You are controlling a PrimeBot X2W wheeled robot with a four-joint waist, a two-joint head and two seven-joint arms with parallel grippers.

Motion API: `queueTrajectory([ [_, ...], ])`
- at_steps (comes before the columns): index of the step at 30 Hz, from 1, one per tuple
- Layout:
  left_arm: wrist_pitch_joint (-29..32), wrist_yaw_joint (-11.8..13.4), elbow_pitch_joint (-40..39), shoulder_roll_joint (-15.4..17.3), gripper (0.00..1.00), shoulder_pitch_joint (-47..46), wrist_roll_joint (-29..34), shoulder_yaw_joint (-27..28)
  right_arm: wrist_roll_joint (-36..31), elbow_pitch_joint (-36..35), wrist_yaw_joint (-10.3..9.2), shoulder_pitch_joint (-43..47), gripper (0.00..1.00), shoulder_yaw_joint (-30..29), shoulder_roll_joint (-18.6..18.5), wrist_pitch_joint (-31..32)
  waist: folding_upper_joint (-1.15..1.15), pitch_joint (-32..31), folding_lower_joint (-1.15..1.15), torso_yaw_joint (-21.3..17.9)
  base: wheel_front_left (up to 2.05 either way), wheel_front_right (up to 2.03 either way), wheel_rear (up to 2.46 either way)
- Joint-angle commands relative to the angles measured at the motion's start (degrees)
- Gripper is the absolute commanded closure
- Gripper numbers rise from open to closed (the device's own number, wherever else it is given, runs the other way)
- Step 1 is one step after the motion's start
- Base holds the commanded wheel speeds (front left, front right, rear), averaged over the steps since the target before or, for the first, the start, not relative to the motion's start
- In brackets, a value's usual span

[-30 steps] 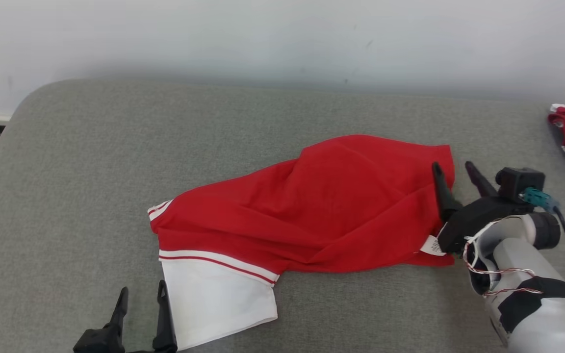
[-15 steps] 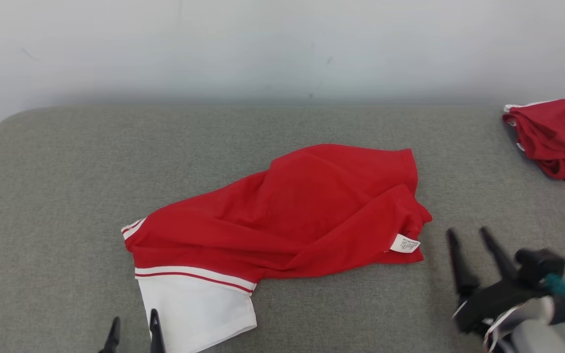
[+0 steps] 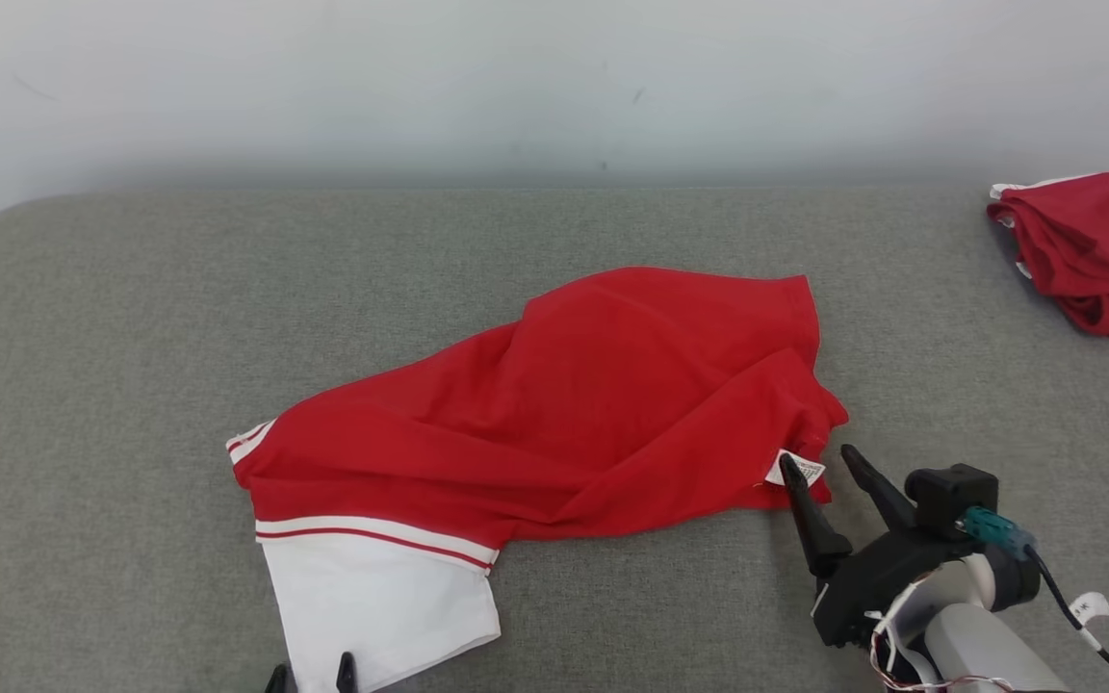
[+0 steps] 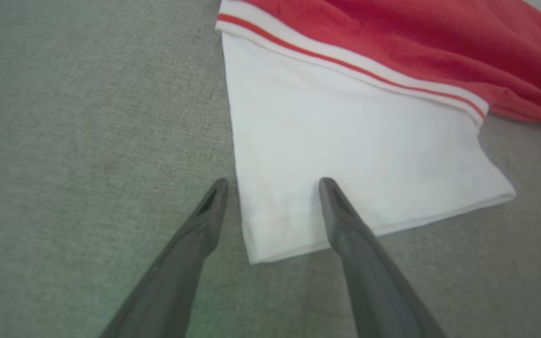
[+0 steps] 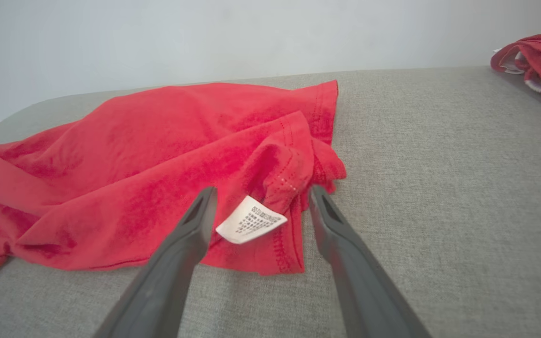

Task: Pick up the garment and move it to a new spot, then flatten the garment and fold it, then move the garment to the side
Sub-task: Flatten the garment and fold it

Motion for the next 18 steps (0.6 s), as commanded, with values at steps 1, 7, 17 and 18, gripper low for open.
queueTrajectory([
  [1, -0.47, 0.27, 1.20, -0.02, 0.00, -0.82, -0.67, 0.40, -0.09, 0.98, 0.14, -0.79, 0.00, 0.36, 0.47, -0.39, 0.00, -0.04, 0.00, 0.25, 0.00, 0.00, 0.00],
  [7, -0.51, -0.75, 5.28, -0.71, 0.00, -1.64, -2.26, 0.87, 0.66, 6.54, 0.14, -3.82, 0.00, 1.46, 1.37, -1.76, 0.00, 0.22, 0.00, 0.48, 0.00, 0.00, 0.00],
  [17, 0.46, -3.21, 7.81, -2.79, 0.00, -2.19, -5.16, -0.78, 1.50, 14.94, 0.14, -8.72, 0.17, 1.38, 2.79, -4.06, 0.00, 1.04, 0.00, 1.09, 0.00, 0.00, 0.00],
  [18, 0.98, -3.49, 8.28, -2.97, 0.00, -2.15, -5.59, -1.08, 1.48, 15.61, 0.14, -8.98, 0.57, 1.41, 2.90, -4.14, 0.00, 1.01, 0.00, 1.15, 0.00, 0.00, 0.00],
])
